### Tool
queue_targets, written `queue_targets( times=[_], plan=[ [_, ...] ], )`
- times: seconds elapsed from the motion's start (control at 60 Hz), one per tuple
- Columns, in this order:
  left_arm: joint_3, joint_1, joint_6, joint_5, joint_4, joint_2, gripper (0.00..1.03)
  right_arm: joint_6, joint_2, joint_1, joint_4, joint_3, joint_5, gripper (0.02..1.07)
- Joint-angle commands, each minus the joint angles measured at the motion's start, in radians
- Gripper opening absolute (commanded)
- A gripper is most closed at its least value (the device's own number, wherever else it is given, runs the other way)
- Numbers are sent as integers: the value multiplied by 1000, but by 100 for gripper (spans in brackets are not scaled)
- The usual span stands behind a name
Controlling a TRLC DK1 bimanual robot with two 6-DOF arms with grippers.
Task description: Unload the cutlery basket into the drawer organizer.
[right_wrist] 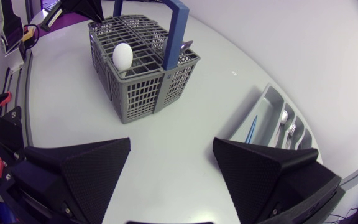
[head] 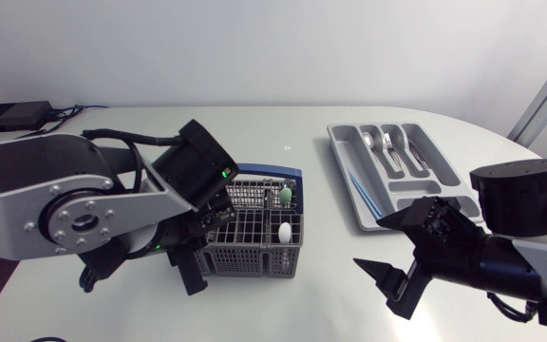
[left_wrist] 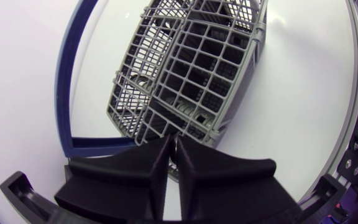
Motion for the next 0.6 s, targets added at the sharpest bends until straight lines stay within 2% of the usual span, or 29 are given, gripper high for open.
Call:
queue_targets(
  times=[0.0,0.267,0.583],
  plan=[
    [-17,-17,4,-22,-9,-19,3,-8,-7,-2,-9,-23,0,98],
    [-2,-45,5,-22,-29,-77,3,-10,10,-1,5,-30,-2,98],
    [61,-48,17,-30,-106,-133,3,-10,22,1,8,-20,-2,98]
  ],
)
